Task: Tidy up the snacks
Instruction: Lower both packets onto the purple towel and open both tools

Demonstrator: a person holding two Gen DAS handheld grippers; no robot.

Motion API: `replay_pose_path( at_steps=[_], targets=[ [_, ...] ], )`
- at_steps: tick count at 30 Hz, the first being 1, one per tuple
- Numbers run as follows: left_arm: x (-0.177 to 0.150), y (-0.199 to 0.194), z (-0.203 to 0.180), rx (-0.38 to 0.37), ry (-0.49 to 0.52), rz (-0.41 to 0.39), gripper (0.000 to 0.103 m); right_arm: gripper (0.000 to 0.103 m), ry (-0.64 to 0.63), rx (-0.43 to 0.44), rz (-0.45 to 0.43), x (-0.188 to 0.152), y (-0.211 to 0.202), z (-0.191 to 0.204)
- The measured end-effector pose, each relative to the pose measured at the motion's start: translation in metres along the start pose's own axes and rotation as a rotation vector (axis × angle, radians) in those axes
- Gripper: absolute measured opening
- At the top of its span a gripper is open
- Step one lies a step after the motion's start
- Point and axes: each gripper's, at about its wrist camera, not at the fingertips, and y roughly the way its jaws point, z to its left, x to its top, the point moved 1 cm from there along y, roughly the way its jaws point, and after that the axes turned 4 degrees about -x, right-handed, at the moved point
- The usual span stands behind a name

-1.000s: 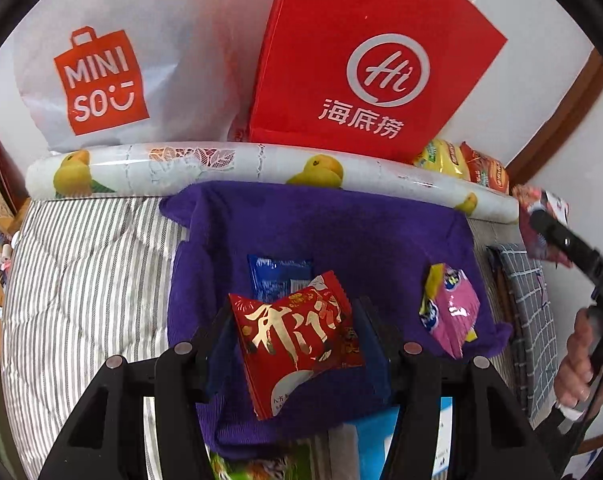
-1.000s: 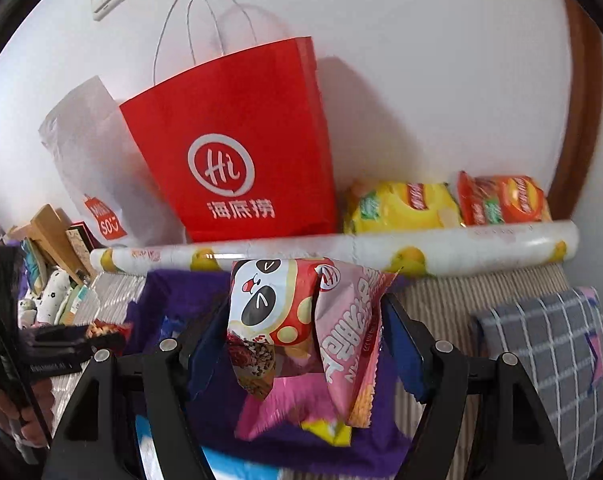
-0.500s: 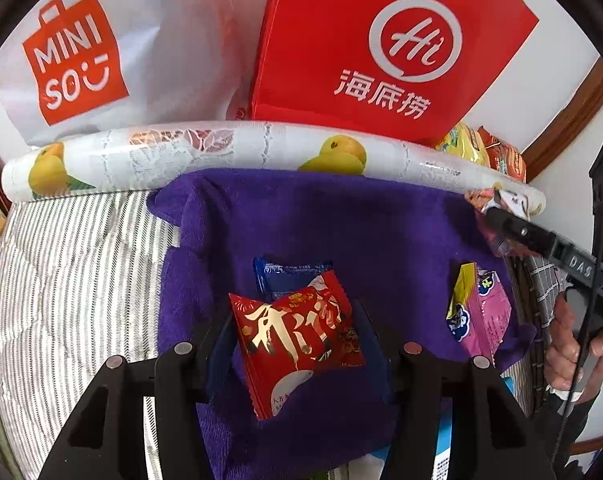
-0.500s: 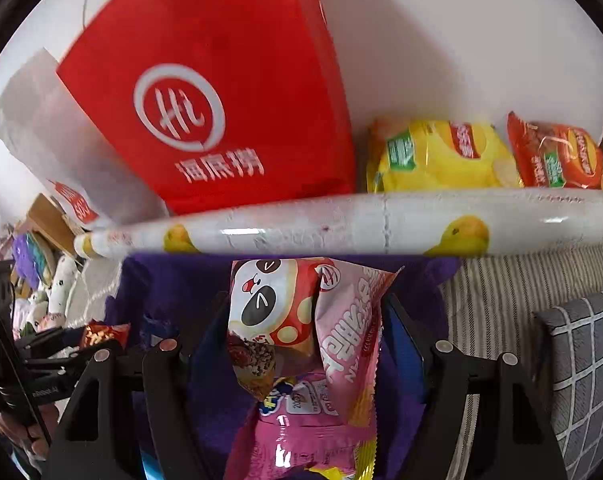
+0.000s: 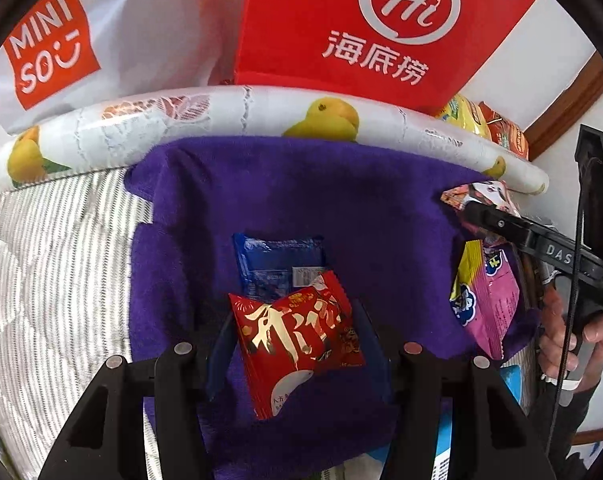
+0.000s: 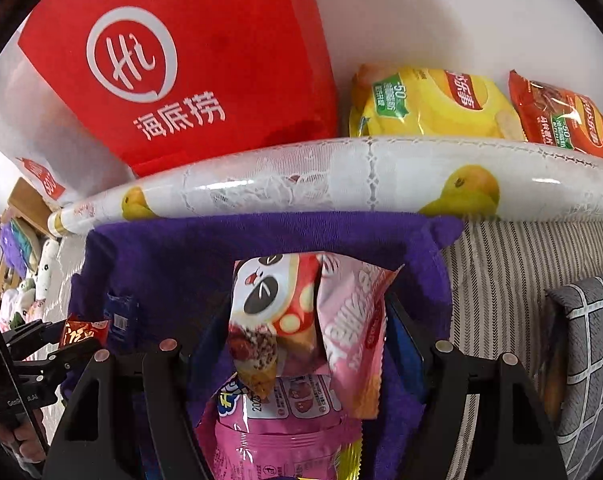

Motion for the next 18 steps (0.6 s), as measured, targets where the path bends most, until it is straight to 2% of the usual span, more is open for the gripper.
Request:
replay_pose_path(
  at_steps=[9,12,14,17,18],
  targets=[
    [-0.001,0.011,0.003,-0.007,-0.015,0.029,0.056,0.075,-0.019,-0.012,0.017,0.002,0.002,0.006],
    [-0.001,0.011,0.003,-0.008,-0.014,0.035,0.056,0.081,-0.025,-0.011,0.000,0.003,-0.005,0.006],
    [-0.001,0.011,0.001,-0.015,-0.013,0.040,0.057,0.082,-0.028,-0.003,-0.023,0.004,-0.012,0.008],
    [0.001,0.009,0.000,-0.017,-0.015,0.041,0.061,0.082,-0.020,-0.004,-0.058,0.005,-0.029,0.012],
    [0.001,0.005,-0.001,-0.015,-0.015,0.033,0.066,0.082,-0.015,-0.004,-0.073,0.004,-0.034,0.013]
  ],
)
